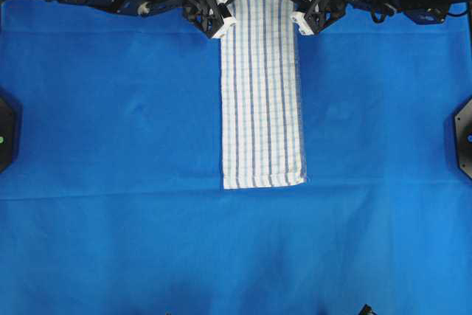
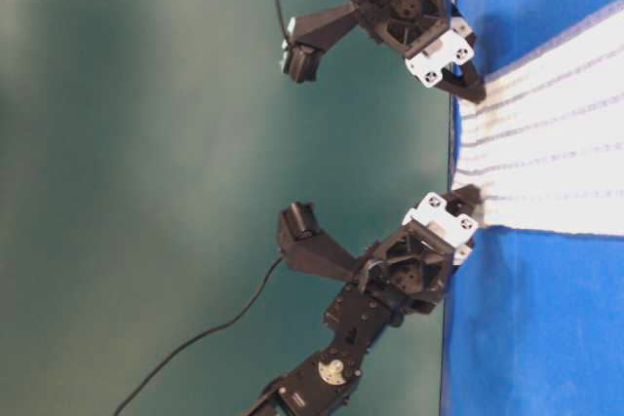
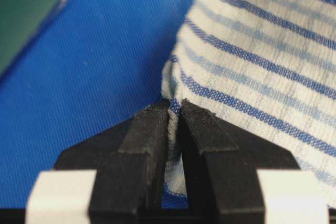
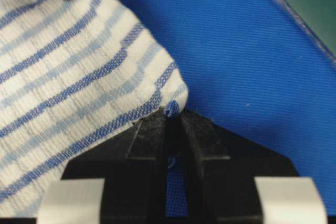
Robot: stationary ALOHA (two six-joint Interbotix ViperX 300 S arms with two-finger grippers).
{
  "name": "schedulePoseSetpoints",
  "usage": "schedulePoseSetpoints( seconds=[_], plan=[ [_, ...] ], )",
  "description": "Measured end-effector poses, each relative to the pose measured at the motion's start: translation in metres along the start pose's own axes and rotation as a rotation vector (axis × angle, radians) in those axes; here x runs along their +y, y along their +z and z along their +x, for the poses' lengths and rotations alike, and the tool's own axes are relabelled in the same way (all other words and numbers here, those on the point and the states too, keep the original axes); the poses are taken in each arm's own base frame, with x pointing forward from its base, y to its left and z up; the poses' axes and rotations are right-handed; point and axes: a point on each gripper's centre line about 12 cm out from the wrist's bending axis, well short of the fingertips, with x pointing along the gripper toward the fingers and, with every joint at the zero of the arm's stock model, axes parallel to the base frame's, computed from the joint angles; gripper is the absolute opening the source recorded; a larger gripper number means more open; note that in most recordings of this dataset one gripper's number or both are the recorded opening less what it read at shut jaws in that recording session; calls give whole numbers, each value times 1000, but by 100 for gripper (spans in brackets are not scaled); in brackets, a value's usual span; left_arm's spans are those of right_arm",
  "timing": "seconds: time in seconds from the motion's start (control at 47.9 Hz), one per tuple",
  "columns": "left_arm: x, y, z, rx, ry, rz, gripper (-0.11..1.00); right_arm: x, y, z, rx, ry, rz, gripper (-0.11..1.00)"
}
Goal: Fold the blue towel.
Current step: 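Move both grippers to the far end of the strip and grasp its corners, then lift the far end with both grippers and fold it toward the near end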
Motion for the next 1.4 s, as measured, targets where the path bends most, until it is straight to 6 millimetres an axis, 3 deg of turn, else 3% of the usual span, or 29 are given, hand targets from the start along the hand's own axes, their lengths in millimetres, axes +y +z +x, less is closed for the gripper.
schedulePoseSetpoints(
  seconds=[0.355, 0.606, 1.087, 1.4],
  plan=[
    [1, 34, -21, -81, 5, 57, 4, 2, 20, -33, -76, -2, 7, 8],
    [-17, 46, -38, -97, -28, 85, 4, 16, 19, -55, -93, 22, 2, 8],
    [-102, 24, -90, -75, -204, 182, 4, 95, -8, -109, -74, 202, -85, 8],
    [-160, 4, -117, -60, -335, 244, 4, 141, -32, -124, 3, 309, -136, 8]
  ],
)
